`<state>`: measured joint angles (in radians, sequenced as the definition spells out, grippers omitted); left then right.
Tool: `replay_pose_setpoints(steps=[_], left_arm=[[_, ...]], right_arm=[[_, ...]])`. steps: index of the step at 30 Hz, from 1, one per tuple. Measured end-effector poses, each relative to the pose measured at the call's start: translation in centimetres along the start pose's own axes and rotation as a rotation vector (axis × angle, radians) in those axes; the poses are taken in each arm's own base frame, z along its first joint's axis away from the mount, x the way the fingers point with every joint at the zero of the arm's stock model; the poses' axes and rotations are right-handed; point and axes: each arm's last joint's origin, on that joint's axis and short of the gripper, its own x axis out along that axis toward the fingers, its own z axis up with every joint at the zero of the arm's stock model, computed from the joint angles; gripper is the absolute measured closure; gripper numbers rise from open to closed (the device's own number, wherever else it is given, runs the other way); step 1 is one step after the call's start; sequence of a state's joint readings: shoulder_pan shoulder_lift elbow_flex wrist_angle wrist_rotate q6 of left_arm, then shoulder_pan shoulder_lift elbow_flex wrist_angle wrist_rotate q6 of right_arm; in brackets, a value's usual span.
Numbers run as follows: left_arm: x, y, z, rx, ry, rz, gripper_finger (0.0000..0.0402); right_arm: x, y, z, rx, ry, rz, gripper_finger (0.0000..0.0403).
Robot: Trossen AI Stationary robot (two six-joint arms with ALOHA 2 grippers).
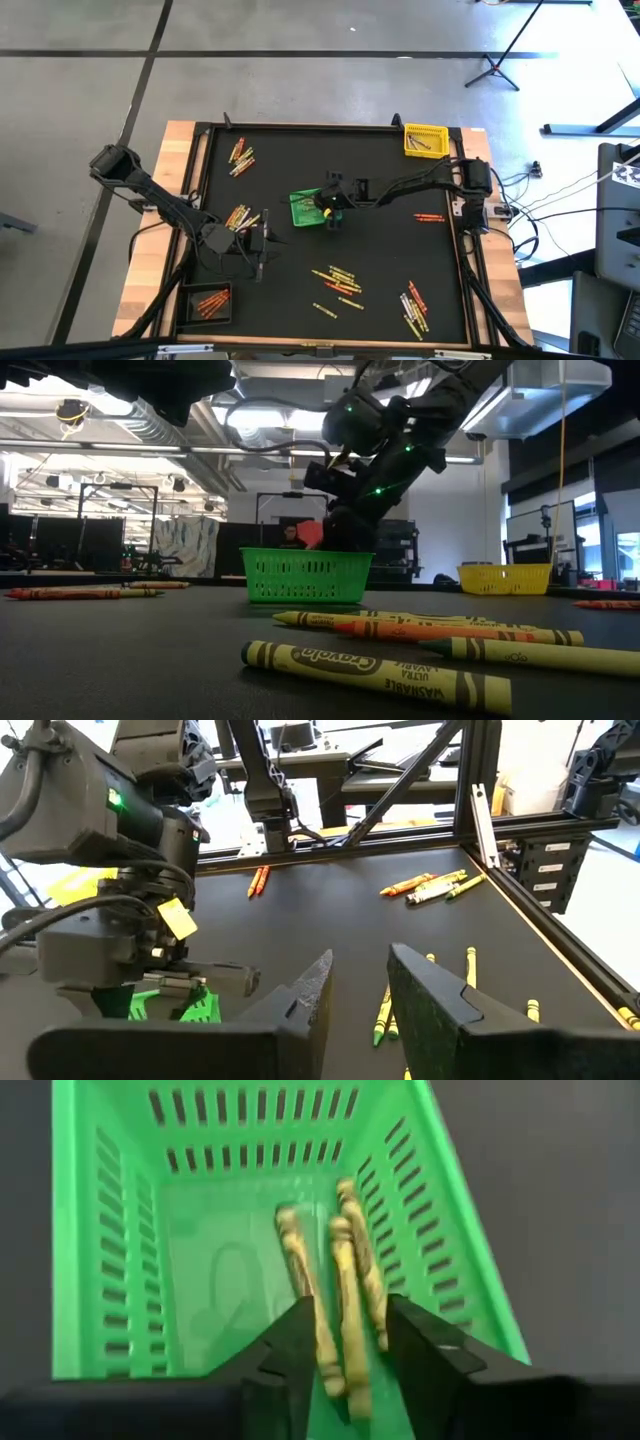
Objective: Sort crayons
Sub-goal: Put the green crayon into the green bin, then put the orange crayon into the black bin
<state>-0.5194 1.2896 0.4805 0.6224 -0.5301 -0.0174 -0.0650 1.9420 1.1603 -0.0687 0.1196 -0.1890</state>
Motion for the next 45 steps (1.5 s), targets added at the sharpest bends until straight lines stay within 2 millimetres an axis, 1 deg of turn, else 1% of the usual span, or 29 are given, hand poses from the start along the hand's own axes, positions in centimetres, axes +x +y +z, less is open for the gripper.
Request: replay_pose_setpoints(steps=[1,4,7,11,14,16,19,21,24,27,32,35,40,45], left_arm=[[0.0,0.0,0.0,0.0,0.0,0.0,0.0316],[0.0,0.0,0.0,0.0,0.001,0.0,0.0316],[0.0,0.0,0.0,0.0,0.001,0.0,0.0315],[0.0,0.0,0.0,0.0,0.001,0.0,0.0315],[0.0,0.0,0.0,0.001,0.002,0.0,0.0315],[0.0,0.0,0.0,0.001,0.004,0.0,0.0315],[0.0,0.0,0.0,0.001,0.003,0.0,0.0315],[0.0,0.0,0.0,0.001,0.003,0.0,0.0315],[0.0,0.0,0.0,0.001,0.003,0.0,0.0315],[0.0,0.0,0.0,0.001,0.003,0.0,0.0315],[0.0,0.0,0.0,0.0,0.002,0.0,0.0315],[0.0,0.0,0.0,0.0,0.001,0.0,0.0315],[0.0,0.0,0.0,-0.001,0.001,0.002,0.0315],[0.0,0.0,0.0,-0.001,0.001,0.003,0.0315]], right_arm=[[-0.3,-0.1,0.1,-0.002,0.018,0.004,0.0271],[-2.5,0.1,1.4,-0.009,0.032,0.017,0.0264],[-5.3,0.9,2.0,-0.022,0.074,0.045,0.0265],[-10.1,1.7,2.1,-0.001,0.133,0.079,0.0269],[-13.6,2.0,1.4,0.042,0.183,0.09,0.0269],[-15.5,2.1,0.7,0.074,0.21,0.091,0.027],[-17.5,1.9,-0.6,0.133,0.246,0.067,0.027],[-18.3,1.7,-1.9,0.172,0.286,0.048,0.027],[-18.8,1.5,-3.9,0.193,0.359,-0.037,0.027],[-18.7,1.6,-5.8,0.2,0.438,-0.101,0.027],[-17.7,1.8,-8.8,0.229,0.562,-0.123,0.027],[-17.2,1.6,-10.5,0.252,0.645,-0.144,0.027],[-16.8,0.5,-12.6,0.308,0.746,-0.177,0.027],[-16.3,-0.5,-14.2,0.391,0.808,-0.141,0.027]])
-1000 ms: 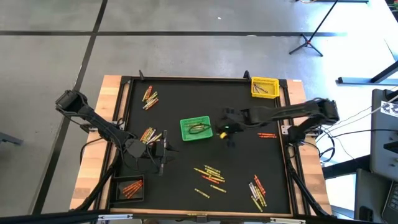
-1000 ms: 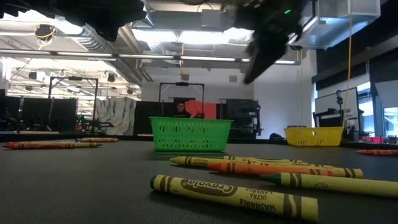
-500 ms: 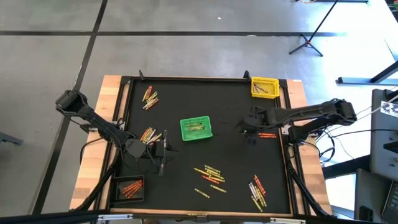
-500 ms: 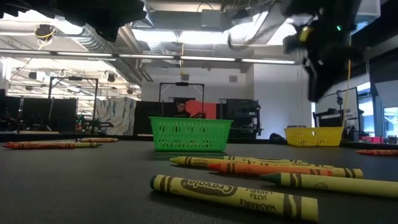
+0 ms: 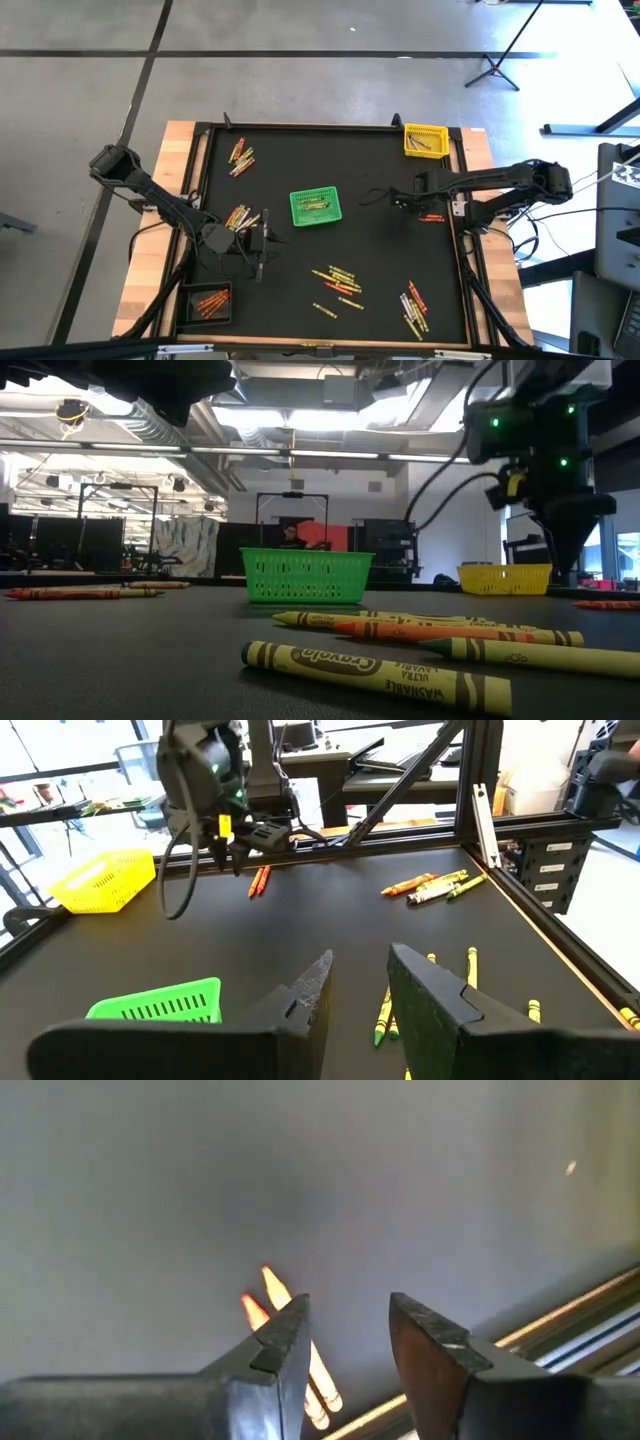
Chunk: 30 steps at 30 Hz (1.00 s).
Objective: Sort crayons
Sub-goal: Put the orange crayon into the black bin
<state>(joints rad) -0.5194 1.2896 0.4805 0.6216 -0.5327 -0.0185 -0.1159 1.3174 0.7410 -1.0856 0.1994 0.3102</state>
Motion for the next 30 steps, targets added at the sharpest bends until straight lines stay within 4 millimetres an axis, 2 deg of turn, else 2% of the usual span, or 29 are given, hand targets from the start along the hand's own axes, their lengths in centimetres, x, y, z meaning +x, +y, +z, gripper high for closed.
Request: replay_pose_setpoints(steps=[7,14,30], left_arm=[[0.0,0.0,0.0,0.0,0.0,0.0,0.0315],[0.0,0.0,0.0,0.0,0.0,0.001,0.0315],[0.0,0.0,0.0,0.0,0.001,0.001,0.0315]], right_arm=[[1.7,-0.6,-1.0,0.029,0.089,0.039,0.027],[1.9,-0.4,-0.7,0.031,0.089,0.061,0.027],[4.8,0.6,0.4,-0.024,0.255,0.031,0.027]])
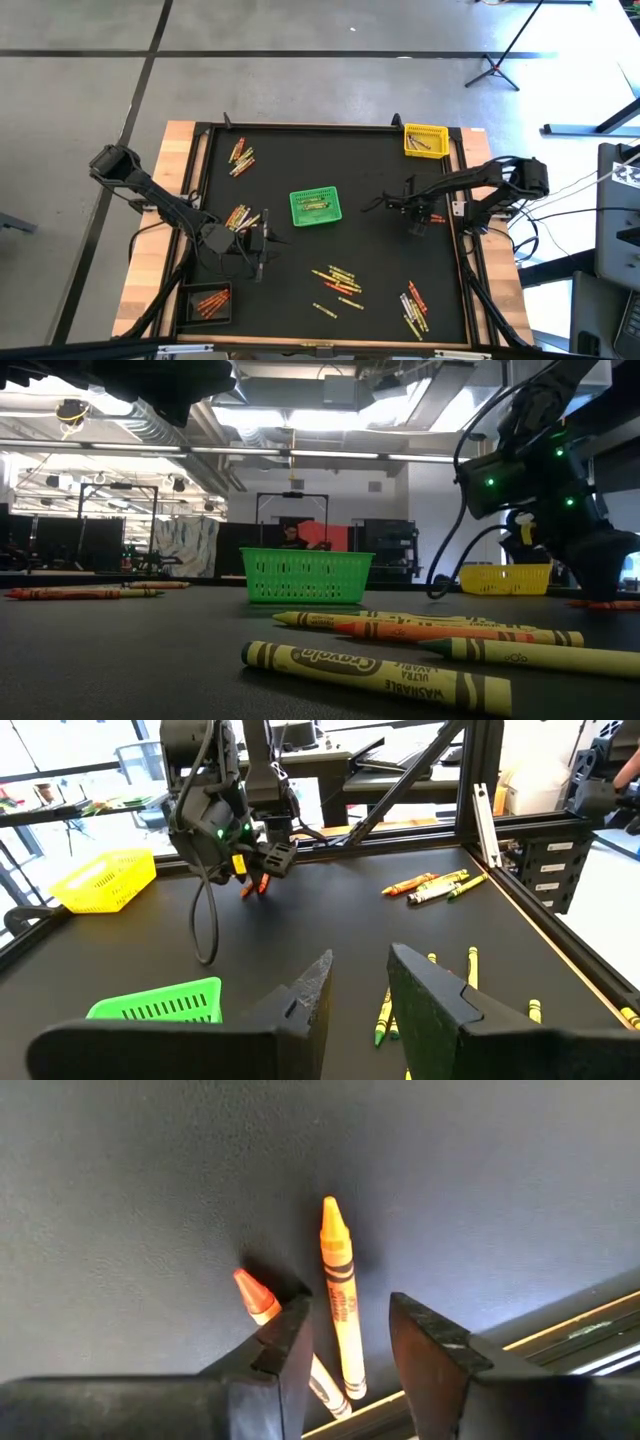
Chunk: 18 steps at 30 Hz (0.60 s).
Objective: Sort crayons
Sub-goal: Put the orange crayon into the black bin
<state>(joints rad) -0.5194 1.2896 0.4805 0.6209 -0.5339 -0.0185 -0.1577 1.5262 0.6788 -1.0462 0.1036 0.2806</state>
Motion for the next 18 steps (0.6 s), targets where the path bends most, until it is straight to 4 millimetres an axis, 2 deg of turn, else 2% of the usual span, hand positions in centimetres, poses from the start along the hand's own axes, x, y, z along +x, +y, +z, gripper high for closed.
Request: replay_pose_setpoints(steps=[7,18], left_arm=[[0.0,0.0,0.0,0.0,0.0,0.0,0.0315],[0.0,0.0,0.0,0.0,0.0,0.0,0.0315]], right_arm=[[0.18,0.07,0.28,-0.002,-0.004,-0.009,0.0278],[0.21,0.11,0.37,-0.004,-0.013,-0.006,0.0377]])
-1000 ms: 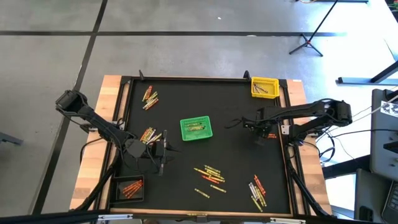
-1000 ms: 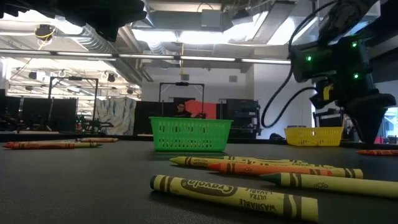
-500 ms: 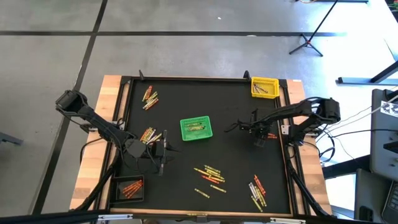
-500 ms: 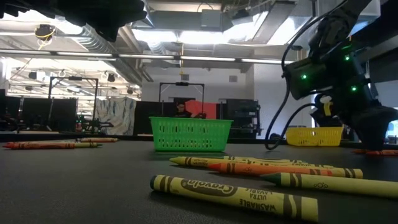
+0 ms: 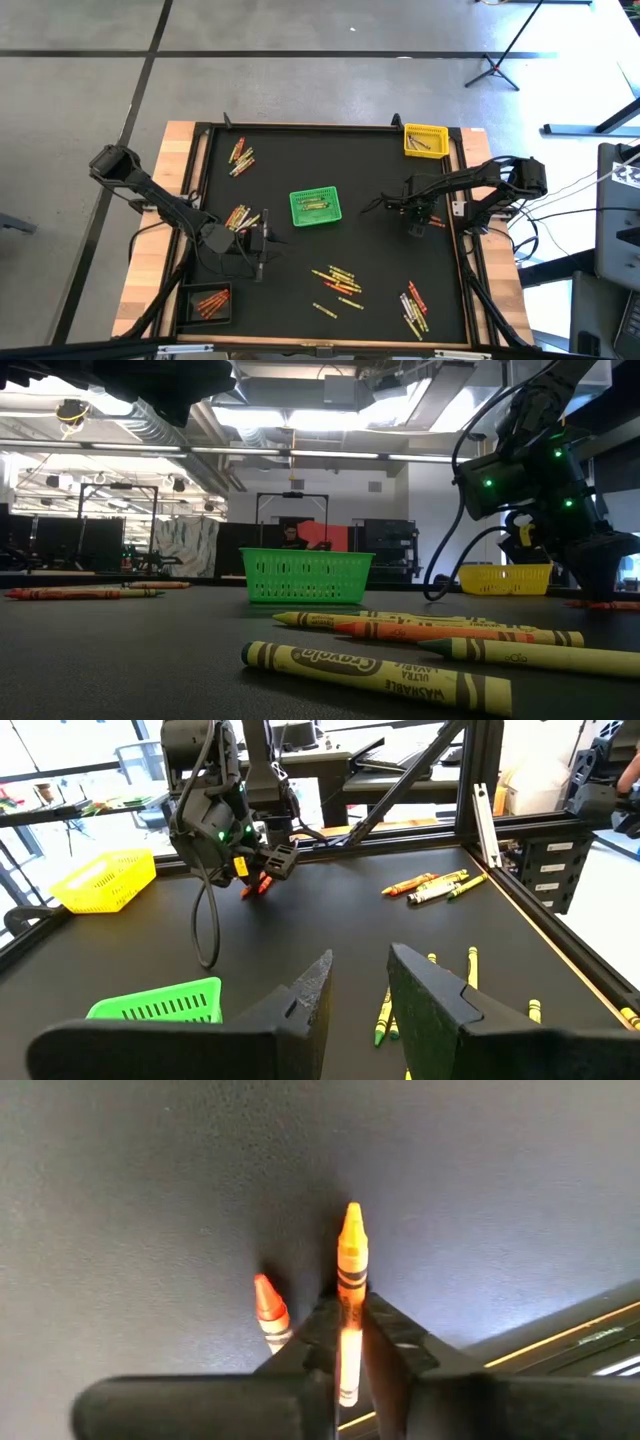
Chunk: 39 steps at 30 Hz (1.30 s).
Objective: Sort crayons
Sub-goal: Put the orange crayon into the black bin
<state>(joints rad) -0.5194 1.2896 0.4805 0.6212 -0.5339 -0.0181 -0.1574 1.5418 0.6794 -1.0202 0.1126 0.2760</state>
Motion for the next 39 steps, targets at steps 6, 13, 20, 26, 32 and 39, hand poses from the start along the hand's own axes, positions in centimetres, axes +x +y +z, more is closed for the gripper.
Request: replay_pose_setpoints(steps=[6,13,20,26,32,39], left_arm=[[0.0,0.0,0.0,0.0,0.0,0.0,0.0315],[0.0,0.0,0.0,0.0,0.0,0.0,0.0315],[0.0,0.0,0.0,0.0,0.0,0.0,0.0315],[0.0,0.0,0.0,-0.006,0.0,-0.001,0.0315],[0.0,0.0,0.0,-0.007,0.0,-0.002,0.0315],[0.0,0.0,0.0,-0.007,0.0,-0.001,0.0316]], right_arm=[[-0.6,0.0,0.6,-0.022,-0.04,-0.022,0.0389],[-3.0,0.2,2.6,-0.054,-0.196,-0.028,0.038],[-5.1,1.0,4.8,-0.124,-0.389,0.164,0.0381],[-6.1,3.6,5.5,-0.259,-0.551,0.279,0.0378],[-7.5,7.4,5.4,-0.392,-0.741,0.326,0.0378],[-9.3,10.1,5.3,-0.48,-0.959,0.393,0.0377]])
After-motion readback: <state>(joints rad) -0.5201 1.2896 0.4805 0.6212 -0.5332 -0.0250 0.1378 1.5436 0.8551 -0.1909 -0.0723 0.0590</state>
